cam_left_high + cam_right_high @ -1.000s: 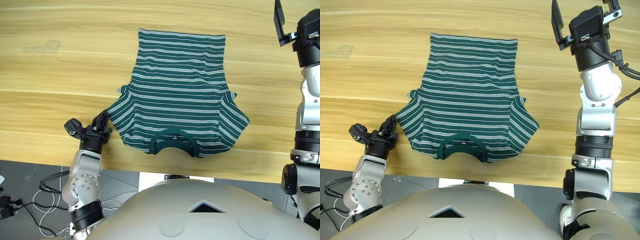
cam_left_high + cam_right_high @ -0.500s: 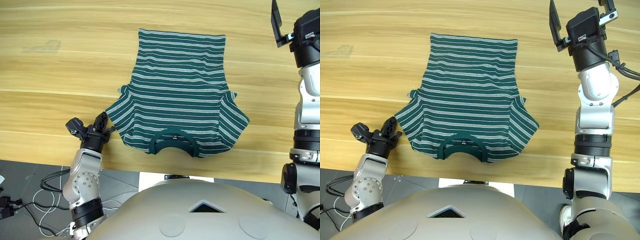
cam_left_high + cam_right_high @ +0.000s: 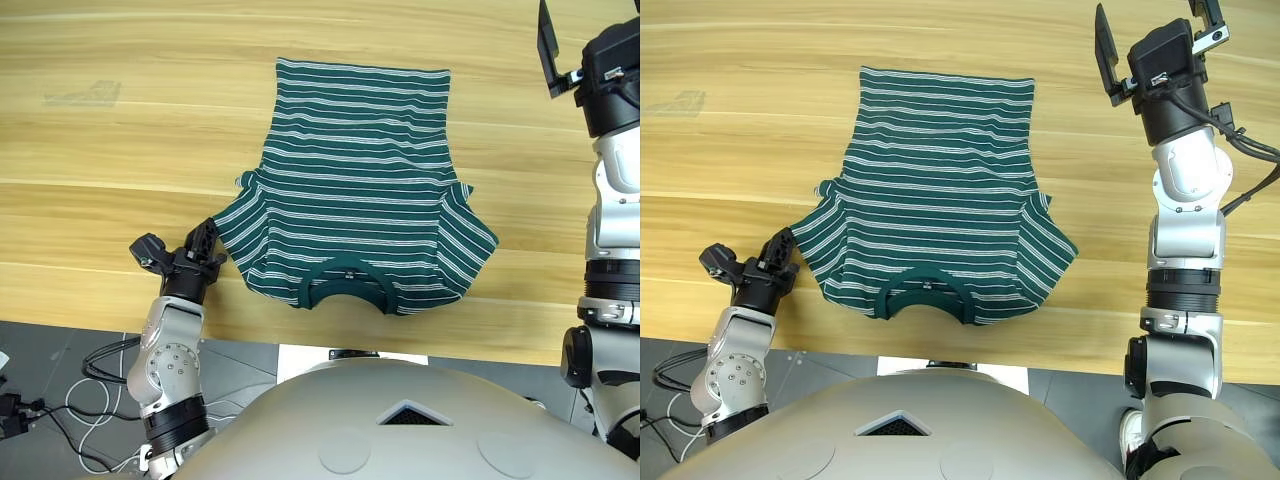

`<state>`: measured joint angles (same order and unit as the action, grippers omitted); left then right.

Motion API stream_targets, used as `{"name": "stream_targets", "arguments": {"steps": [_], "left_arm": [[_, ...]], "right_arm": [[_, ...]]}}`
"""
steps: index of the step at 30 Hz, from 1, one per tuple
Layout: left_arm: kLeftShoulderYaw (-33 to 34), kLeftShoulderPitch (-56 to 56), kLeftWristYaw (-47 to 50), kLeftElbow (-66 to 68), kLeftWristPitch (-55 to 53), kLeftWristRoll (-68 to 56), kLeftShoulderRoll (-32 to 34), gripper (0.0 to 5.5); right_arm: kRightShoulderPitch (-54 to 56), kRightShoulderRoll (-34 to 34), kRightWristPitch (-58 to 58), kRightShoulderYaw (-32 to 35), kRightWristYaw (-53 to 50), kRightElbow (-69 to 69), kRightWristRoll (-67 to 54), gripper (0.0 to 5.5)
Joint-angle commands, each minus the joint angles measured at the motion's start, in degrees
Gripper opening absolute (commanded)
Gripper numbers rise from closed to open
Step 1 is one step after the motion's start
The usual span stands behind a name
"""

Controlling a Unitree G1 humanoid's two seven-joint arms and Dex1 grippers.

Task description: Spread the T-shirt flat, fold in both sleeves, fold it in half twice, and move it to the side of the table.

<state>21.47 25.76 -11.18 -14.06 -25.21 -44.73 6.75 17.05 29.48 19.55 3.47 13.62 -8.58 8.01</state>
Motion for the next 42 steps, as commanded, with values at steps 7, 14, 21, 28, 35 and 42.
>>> {"name": "stream_targets", "arguments": {"steps": [7, 14, 21, 28, 35, 42], "left_arm": [[0.0, 0.8, 1.4, 3.2, -1.7, 1.8, -0.1, 1.87], [-1.7, -0.1, 0.5, 3.6, -2.6, 2.6, 0.9, 1.87], [-2.5, -0.6, 0.6, 3.5, -2.7, 3.3, 0.9, 1.87], [-2.9, -0.2, 0.1, 3.2, -2.8, 3.2, 1.0, 1.28], [-3.9, 0.5, -0.5, 2.6, -2.6, 3.8, 1.4, 1.28], [-3.0, -0.3, 0.6, 3.4, -1.6, 4.2, 0.7, 1.28]], "right_arm": [[-0.1, -0.8, -0.1, -0.7, -0.1, -0.3, 0.5, 3.85], [0.4, -1.1, -0.1, -1.2, -0.1, -0.6, 0.7, 3.85], [0.8, -1.1, 0.1, -1.4, -0.1, -1.1, 0.6, 3.85], [0.7, -1.0, 0.1, -1.4, 0.0, -1.2, 0.7, 3.85], [0.6, -0.9, 0.0, -1.3, 0.0, -1.3, 0.8, 3.85], [0.2, -1.1, 0.2, -1.3, -0.4, -1.8, 0.9, 3.85]]}}
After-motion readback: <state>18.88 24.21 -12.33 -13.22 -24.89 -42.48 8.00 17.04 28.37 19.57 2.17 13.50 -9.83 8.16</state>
